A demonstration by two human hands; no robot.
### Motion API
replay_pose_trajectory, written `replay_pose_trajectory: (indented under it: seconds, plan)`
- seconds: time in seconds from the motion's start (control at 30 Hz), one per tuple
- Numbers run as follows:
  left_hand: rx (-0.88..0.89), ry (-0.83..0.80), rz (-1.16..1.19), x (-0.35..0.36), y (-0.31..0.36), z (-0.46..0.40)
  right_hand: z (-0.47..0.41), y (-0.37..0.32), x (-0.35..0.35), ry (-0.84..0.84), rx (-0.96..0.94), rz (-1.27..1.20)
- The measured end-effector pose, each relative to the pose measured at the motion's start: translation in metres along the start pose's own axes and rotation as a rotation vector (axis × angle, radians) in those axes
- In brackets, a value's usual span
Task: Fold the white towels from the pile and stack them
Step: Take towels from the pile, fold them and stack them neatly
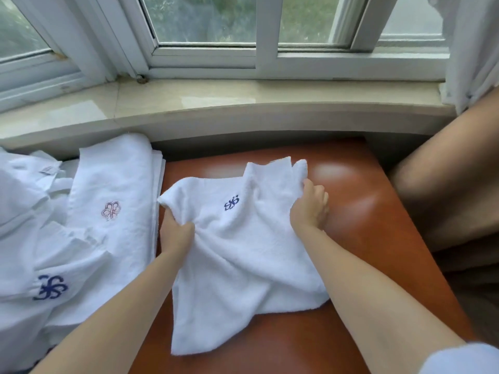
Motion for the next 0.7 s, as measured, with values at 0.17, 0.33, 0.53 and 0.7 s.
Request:
replay_pose_trajectory:
  seconds: [0.17, 0.33, 0.53, 0.7]
  plan:
    - [-0.114, 0.154, 0.075, -0.011, -0.011, -0.012, -0.012, -0.015, 0.035, -0.164, -0.07, 0.041]
    - [-0.177, 0.149, 0.154, -0.013, -0.007, -0.041, -0.02, -0.011, 0.051, -0.291, 0.098, -0.034]
    - [-0.17, -0.136, 0.192, 0.012, 0.012, -0.052, -0.032, -0.017, 0.049, -0.345, 0.159, -0.484]
    - [-0.173, -0.082, 0.245, 0.003, 0.038, -0.036, -0.027, -0.028, 0.022, -0.273, 0.038, -0.595]
Point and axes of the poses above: each hand's wrist, its own z-axis away from the middle knuckle, its own x-axis out of the palm, y = z × x, the point moved 9 cm from there along -z, towards the middle knuckle, and after that the axes turned 5 degrees about -y, right-handed, at the moved point
